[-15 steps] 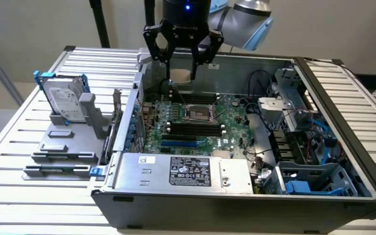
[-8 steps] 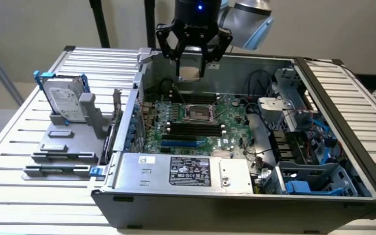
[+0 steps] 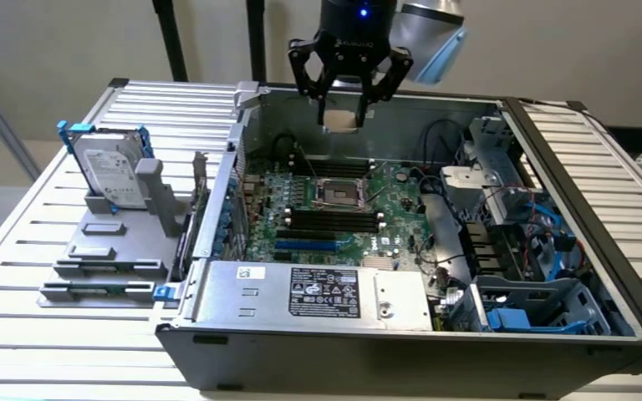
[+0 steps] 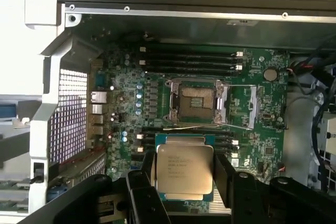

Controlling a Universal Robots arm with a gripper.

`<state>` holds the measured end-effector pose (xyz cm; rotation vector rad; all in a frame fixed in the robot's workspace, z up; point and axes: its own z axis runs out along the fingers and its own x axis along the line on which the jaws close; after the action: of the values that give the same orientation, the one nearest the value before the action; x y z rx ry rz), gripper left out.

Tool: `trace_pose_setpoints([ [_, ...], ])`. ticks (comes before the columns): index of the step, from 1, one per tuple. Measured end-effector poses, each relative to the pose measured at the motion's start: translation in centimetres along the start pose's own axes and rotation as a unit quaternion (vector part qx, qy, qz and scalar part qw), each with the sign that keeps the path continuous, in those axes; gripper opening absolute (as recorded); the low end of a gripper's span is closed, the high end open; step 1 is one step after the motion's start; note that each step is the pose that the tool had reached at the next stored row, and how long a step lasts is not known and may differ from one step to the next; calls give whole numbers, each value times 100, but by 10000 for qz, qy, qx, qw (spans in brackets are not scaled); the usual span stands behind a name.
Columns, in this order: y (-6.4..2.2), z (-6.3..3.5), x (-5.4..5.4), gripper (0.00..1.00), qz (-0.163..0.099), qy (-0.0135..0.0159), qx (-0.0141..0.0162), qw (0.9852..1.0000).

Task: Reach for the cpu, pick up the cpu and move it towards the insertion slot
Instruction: 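Pick up the cpu and move it towards the insertion slot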

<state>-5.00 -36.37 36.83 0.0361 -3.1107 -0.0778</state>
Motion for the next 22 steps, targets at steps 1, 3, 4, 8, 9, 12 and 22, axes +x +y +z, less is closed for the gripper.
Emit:
trace_pose_setpoints([
  [1,24,7,-28,54,0,0,1,10000],
  [3,73,20,-75,54,0,0,0,10000],
  [4,99,25,-93,54,0,0,0,10000],
  [8,194,43,-147,54,1,0,-1,10000],
  [9,211,48,-157,54,0,0,-3,10000],
  [12,253,66,-179,54,0,0,-14,10000],
  [22,340,116,-243,54,12,-1,-36,10000],
])
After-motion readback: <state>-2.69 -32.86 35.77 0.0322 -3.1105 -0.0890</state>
